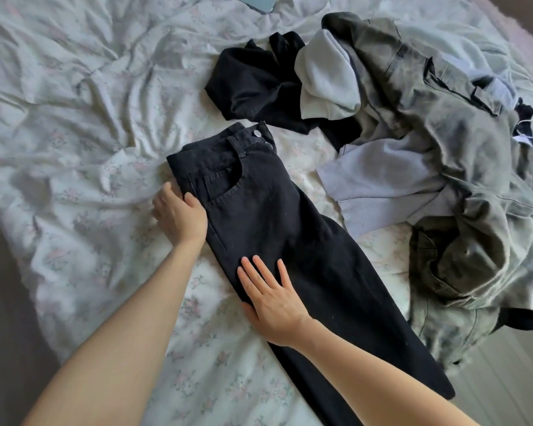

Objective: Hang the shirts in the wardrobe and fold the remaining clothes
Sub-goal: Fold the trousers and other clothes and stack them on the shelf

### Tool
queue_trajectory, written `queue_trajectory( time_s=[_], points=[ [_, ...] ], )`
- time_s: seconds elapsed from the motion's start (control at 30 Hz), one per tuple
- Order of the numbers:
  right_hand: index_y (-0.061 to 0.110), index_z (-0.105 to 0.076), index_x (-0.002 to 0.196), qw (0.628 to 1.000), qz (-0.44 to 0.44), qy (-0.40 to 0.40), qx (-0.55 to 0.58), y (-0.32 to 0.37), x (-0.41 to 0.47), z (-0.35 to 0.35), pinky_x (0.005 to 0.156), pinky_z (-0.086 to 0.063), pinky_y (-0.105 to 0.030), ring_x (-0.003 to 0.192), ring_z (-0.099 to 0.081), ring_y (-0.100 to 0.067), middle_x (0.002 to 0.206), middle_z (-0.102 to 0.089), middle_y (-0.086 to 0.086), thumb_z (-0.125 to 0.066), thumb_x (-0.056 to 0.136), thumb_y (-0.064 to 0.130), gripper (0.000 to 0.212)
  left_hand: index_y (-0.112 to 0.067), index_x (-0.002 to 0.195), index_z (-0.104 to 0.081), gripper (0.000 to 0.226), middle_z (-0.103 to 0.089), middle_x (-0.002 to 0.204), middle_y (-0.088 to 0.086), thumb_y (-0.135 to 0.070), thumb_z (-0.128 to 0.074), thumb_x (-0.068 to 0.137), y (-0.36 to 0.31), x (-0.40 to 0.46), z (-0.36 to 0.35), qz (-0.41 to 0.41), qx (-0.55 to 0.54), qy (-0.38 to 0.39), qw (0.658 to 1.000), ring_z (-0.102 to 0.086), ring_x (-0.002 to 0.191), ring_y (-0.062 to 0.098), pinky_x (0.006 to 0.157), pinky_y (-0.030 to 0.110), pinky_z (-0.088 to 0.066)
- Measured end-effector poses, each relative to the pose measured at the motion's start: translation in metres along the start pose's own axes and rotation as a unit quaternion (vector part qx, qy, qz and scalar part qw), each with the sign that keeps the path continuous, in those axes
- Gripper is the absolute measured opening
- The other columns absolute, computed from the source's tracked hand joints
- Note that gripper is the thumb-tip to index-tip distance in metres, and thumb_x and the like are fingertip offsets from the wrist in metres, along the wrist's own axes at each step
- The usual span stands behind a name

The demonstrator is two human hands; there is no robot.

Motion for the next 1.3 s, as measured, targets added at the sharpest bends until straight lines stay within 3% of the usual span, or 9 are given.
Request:
queue_trajectory(
  time_s=[0.17,0.33,0.47,0.6,0.73,0.83,0.93,1.07,1.3],
  points=[
    [0.008,-0.015,0.148,0.999,-0.04,0.009,0.019,0.002,-0.066,-0.035,0.113,0.007,-0.052,0.142,0.006,-0.023,0.156,-0.006,-0.005,-0.026,0.095,0.033,0.06,-0.008,0.129,-0.054,0.048,-0.046,0.139,0.018,-0.013,-0.065,0.082,-0.032,-0.139,-0.039,-0.502,0.185,0.081,0.841,-0.041,0.13,0.038,0.102,0.054,-0.036],
    [0.009,-0.044,0.138,0.998,-0.069,-0.011,0.002,-0.003,-0.143,-0.066,0.11,-0.017,-0.045,0.135,-0.035,-0.022,0.146,-0.039,-0.005,-0.048,0.084,0.032,0.059,-0.018,0.137,-0.046,0.062,-0.038,0.146,0.018,-0.039,-0.063,0.081,0.028,-0.206,-0.071,-0.487,0.36,0.186,0.774,-0.033,0.134,0.041,0.107,0.06,-0.023],
    [0.013,-0.032,0.145,0.992,-0.117,0.016,0.051,-0.011,-0.196,-0.094,0.113,-0.009,-0.051,0.141,-0.02,-0.024,0.152,-0.026,-0.001,-0.035,0.091,0.029,0.057,-0.022,0.146,-0.029,0.064,-0.024,0.153,0.015,-0.047,-0.047,0.089,0.046,-0.243,-0.078,-0.466,0.404,0.216,0.757,-0.018,0.141,0.039,0.111,0.06,-0.005],
    [0.027,0.009,0.149,0.97,-0.161,0.061,0.169,-0.014,-0.248,-0.136,0.11,0.017,-0.045,0.136,0.031,-0.01,0.15,0.025,0.016,-0.027,0.094,0.026,0.065,-0.034,0.144,-0.031,0.059,-0.024,0.154,0.008,-0.051,-0.046,0.089,0.063,-0.329,-0.086,-0.553,0.419,0.301,0.654,-0.02,0.14,0.04,0.11,0.059,-0.015],
    [0.027,0.0,0.15,0.926,-0.234,0.032,0.294,-0.027,-0.297,-0.164,0.117,-0.003,-0.031,0.143,0.013,-0.006,0.154,0.012,0.016,-0.034,0.096,0.023,0.064,-0.033,0.14,-0.039,0.052,-0.018,0.156,0.002,-0.047,-0.046,0.09,0.079,-0.415,-0.091,-0.6,0.415,0.37,0.575,-0.009,0.142,0.039,0.109,0.061,0.002],
    [0.019,-0.021,0.149,0.888,-0.298,0.039,0.348,-0.047,-0.321,-0.179,0.112,-0.026,-0.027,0.142,-0.019,-0.013,0.156,-0.015,0.007,-0.036,0.096,0.019,0.055,-0.023,0.131,-0.048,0.041,-0.035,0.148,-0.002,-0.036,-0.036,0.094,0.085,-0.45,-0.101,-0.571,0.38,0.431,0.586,-0.019,0.141,0.028,0.114,0.043,-0.006],
    [0.015,-0.035,0.142,0.877,-0.338,0.035,0.341,-0.07,-0.337,-0.17,0.1,-0.04,-0.033,0.128,-0.041,-0.022,0.146,-0.037,-0.001,-0.035,0.096,0.019,0.047,-0.023,0.117,-0.056,0.031,-0.055,0.12,-0.008,-0.029,-0.035,0.095,0.064,-0.462,-0.102,-0.527,0.316,0.431,0.661,-0.043,0.118,0.015,0.098,0.029,-0.026],
    [0.016,-0.04,0.139,0.903,-0.319,-0.04,0.284,-0.089,-0.327,-0.117,0.094,-0.044,-0.037,0.124,-0.042,-0.023,0.139,-0.042,-0.002,-0.035,0.096,0.018,0.043,-0.021,0.121,-0.057,0.031,-0.054,0.121,-0.007,-0.018,-0.041,0.095,0.034,-0.425,-0.08,-0.479,0.268,0.325,0.77,-0.043,0.118,0.013,0.097,0.028,-0.025],
    [0.014,-0.042,0.137,0.955,-0.202,-0.136,0.167,-0.078,-0.241,-0.019,0.096,-0.041,-0.033,0.128,-0.037,-0.022,0.14,-0.042,-0.002,-0.037,0.095,0.012,0.043,-0.016,0.119,-0.06,0.032,-0.056,0.123,0.0,-0.013,-0.049,0.09,-0.003,-0.327,-0.036,-0.428,0.265,0.205,0.84,-0.046,0.118,0.019,0.098,0.033,-0.029]
  ],
)
Point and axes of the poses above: each hand's wrist, its own x-axis towards the middle knuckle, its own z-axis out of the back of the hand, y = z × x, the point moved 9 cm from there along x, towards the middle knuckle
